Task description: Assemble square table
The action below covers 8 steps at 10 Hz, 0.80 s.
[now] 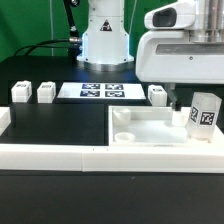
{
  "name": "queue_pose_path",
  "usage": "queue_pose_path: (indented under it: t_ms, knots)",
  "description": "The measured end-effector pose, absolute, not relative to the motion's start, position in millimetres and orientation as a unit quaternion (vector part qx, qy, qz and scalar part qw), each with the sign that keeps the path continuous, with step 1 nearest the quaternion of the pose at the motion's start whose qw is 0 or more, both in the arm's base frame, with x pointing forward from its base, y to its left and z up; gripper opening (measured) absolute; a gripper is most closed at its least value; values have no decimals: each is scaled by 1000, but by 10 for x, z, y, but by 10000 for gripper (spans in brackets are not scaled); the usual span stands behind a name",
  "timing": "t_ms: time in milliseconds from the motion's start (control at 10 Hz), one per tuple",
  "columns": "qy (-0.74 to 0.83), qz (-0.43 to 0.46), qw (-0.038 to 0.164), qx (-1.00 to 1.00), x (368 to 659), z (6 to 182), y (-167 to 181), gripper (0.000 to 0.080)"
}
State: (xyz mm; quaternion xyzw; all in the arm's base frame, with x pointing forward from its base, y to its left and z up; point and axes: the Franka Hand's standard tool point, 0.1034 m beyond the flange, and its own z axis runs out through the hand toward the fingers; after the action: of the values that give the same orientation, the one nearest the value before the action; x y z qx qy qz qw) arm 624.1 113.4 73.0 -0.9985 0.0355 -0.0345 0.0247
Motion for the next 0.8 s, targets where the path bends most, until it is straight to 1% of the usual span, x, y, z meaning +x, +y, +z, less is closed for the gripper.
queue_pose_path:
  t_ms: [100,300,500,600,700,800]
  knots:
    - [6,-37,23,-999,6257,737,1125,649]
    - [18,-36,25,-999,6253,735,1134,649]
    - [34,-35,25,-998,6253,735,1136,386]
    - [79,-34,30,-996,6251,735,1147,386]
    - [103,-33,31,-994,6251,735,1146,290]
    - [141,-32,32,-989,6251,734,1142,290]
